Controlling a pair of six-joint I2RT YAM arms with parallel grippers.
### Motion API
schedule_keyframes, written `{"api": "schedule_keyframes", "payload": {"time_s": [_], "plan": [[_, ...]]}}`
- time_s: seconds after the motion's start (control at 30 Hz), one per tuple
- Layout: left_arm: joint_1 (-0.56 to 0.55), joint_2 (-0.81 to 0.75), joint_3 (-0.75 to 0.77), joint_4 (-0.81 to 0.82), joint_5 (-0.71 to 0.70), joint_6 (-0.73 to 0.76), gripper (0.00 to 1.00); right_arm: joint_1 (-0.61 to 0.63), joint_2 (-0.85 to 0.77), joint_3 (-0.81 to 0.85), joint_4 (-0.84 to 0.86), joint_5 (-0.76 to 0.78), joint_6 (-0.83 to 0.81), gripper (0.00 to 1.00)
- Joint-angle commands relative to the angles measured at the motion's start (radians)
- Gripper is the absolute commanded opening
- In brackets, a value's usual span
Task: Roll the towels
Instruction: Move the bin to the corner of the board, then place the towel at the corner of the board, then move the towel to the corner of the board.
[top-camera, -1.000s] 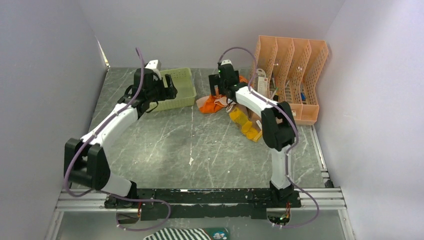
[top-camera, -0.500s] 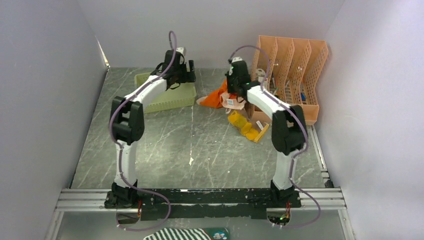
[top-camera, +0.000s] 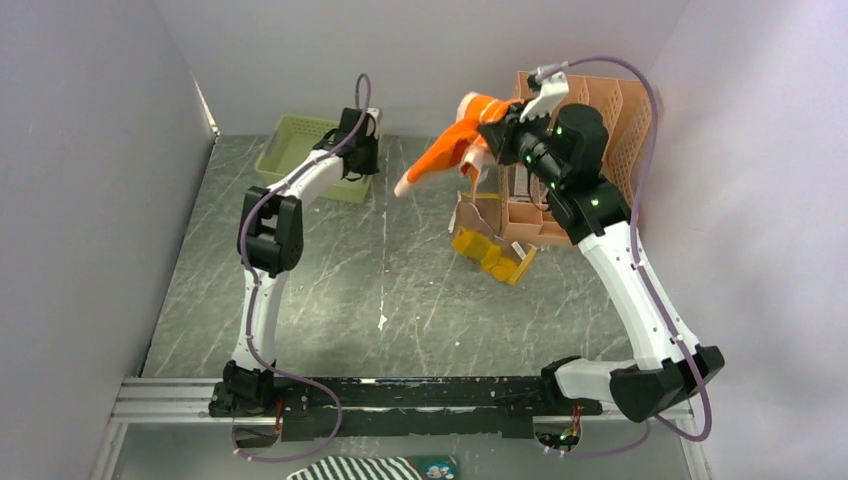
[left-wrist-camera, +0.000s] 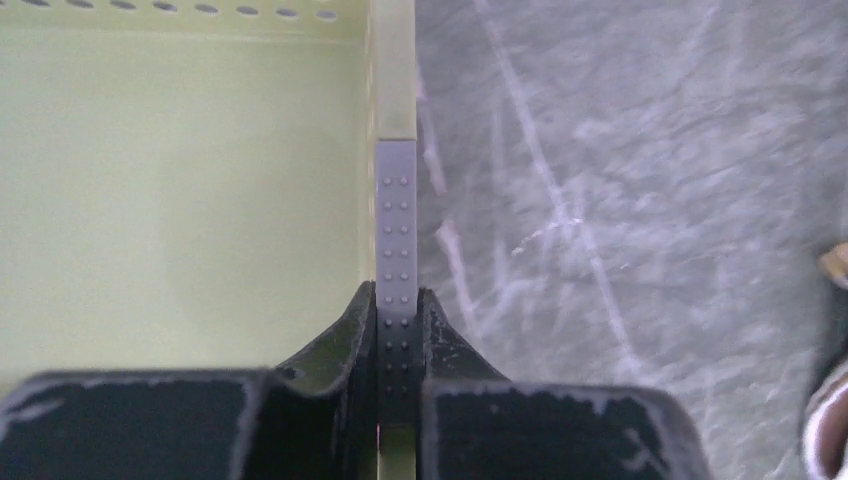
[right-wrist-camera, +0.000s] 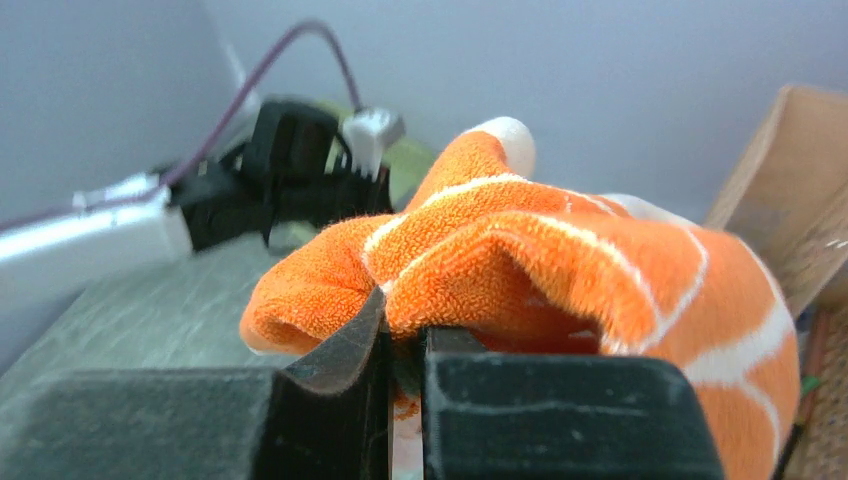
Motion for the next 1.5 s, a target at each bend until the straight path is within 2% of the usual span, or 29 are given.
{"api": "schedule_keyframes", "payload": {"time_s": [0.0, 0.13, 0.27, 0.3, 0.33, 0.4, 0.47, 0.5, 0.57, 0.63, 0.67, 0.7, 0.8, 0.87, 0.9, 0.93, 1.0, 1.07, 1.23, 1.27, 1.3, 1.37, 1.4, 1.43, 1.47], "plan": [[0.1, -0.086, -0.03, -0.038, 0.041, 0.13, 0.09, 0.016, -0.021, -0.144, -0.086, -0.223, 0.033, 0.0], [0.142, -0.117, -0.034, -0.063, 0.023, 0.163, 0.1, 0.12, -0.03, -0.192, -0.128, -0.343, 0.018, 0.0], [0.168, -0.119, -0.021, -0.081, -0.043, 0.108, 0.11, 0.282, -0.049, -0.227, -0.141, -0.32, -0.014, 0.0], [0.176, -0.12, -0.017, -0.089, -0.05, 0.083, 0.11, 0.296, -0.056, -0.249, -0.131, -0.329, -0.011, 0.06], [0.184, -0.125, -0.02, -0.089, -0.058, 0.059, 0.11, 0.302, -0.063, -0.268, -0.127, -0.345, -0.011, 0.23], [0.191, -0.145, -0.049, -0.074, -0.078, 0.024, 0.11, 0.305, -0.071, -0.298, -0.134, -0.376, -0.038, 0.65], [0.197, -0.162, -0.084, -0.056, -0.091, 0.009, 0.12, 0.303, -0.077, -0.314, -0.139, -0.295, -0.078, 0.77], [0.199, -0.166, -0.097, -0.05, -0.093, 0.006, 0.12, 0.298, -0.084, -0.317, -0.132, -0.185, -0.1, 0.84], [0.202, -0.159, -0.103, -0.053, -0.113, -0.005, 0.13, 0.261, -0.091, -0.324, -0.08, -0.08, -0.13, 0.97], [0.208, -0.138, -0.083, -0.072, -0.13, -0.026, 0.22, 0.164, -0.068, -0.319, -0.009, -0.108, -0.114, 0.99], [0.212, -0.13, -0.071, -0.086, -0.124, -0.032, 0.3, 0.105, -0.04, -0.305, 0.001, -0.12, -0.083, 1.0], [0.215, -0.127, -0.056, -0.1, -0.123, -0.037, 0.37, 0.05, -0.001, -0.291, 0.01, -0.117, -0.042, 1.0], [0.218, -0.164, -0.014, -0.149, -0.127, -0.047, 0.63, 0.019, 0.192, -0.243, -0.038, 0.089, 0.002, 0.96], [0.218, -0.222, -0.004, -0.166, -0.13, -0.041, 0.87, 0.019, 0.308, -0.214, -0.061, 0.135, -0.01, 0.91], [0.218, -0.255, -0.001, -0.177, -0.131, -0.034, 0.95, 0.022, 0.351, -0.207, -0.059, 0.144, -0.016, 0.89], [0.217, -0.294, -0.003, -0.19, -0.123, -0.029, 1.0, 0.028, 0.39, -0.203, -0.052, 0.144, -0.025, 0.88], [0.216, -0.38, -0.03, -0.214, -0.089, -0.03, 1.0, 0.04, 0.448, -0.198, -0.036, 0.154, -0.029, 0.87], [0.215, -0.494, -0.131, -0.207, -0.023, -0.045, 1.0, 0.041, 0.501, -0.184, -0.035, 0.163, -0.019, 0.87], [0.175, -0.823, -0.603, -0.086, 0.166, -0.161, 0.99, 0.042, 0.582, -0.188, -0.024, 0.213, -0.001, 0.83], [0.152, -0.881, -0.694, -0.077, 0.194, -0.188, 0.98, 0.042, 0.586, -0.197, -0.011, 0.211, -0.001, 0.79], [0.113, -0.933, -0.779, -0.07, 0.198, -0.213, 0.97, 0.041, 0.594, -0.199, 0.0, 0.203, -0.002, 0.66], [0.006, -1.02, -0.921, -0.055, 0.162, -0.252, 0.97, 0.041, 0.617, -0.169, 0.007, 0.18, -0.003, 0.25], [-0.045, -1.048, -0.992, -0.048, 0.142, -0.276, 0.98, 0.042, 0.632, -0.137, 0.006, 0.171, -0.002, 0.12], [-0.094, -1.074, -1.036, -0.032, 0.133, -0.295, 0.98, 0.041, 0.652, -0.097, 0.003, 0.16, -0.003, 0.01], [-0.127, -1.08, -1.075, -0.014, 0.13, -0.309, 0.98, 0.039, 0.671, -0.047, -0.001, 0.15, -0.003, 0.0]]}}
